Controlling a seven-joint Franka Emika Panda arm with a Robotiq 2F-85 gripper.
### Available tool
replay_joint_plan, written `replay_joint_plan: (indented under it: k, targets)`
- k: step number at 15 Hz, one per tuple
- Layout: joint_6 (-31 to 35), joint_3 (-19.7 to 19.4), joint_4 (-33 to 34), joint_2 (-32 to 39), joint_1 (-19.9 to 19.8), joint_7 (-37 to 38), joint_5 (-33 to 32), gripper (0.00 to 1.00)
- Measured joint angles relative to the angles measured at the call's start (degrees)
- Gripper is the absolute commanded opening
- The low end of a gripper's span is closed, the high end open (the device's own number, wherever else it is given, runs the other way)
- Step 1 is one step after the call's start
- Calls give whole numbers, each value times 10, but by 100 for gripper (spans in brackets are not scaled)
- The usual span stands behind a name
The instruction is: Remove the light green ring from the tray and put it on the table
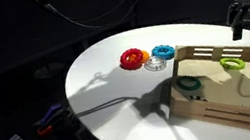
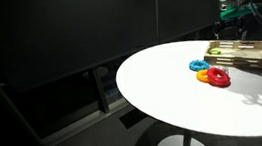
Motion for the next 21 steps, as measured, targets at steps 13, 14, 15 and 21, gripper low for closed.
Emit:
replay_joint_plan:
  k: [13, 14, 15, 21]
  targets:
    - [27, -12, 3, 30, 8, 0, 0, 100]
    - [27, -12, 3, 32, 7, -1, 0, 100]
    - [30, -12, 3, 35, 7, -1, 1, 100]
    - [69, -12, 1, 50, 5, -1, 1, 100]
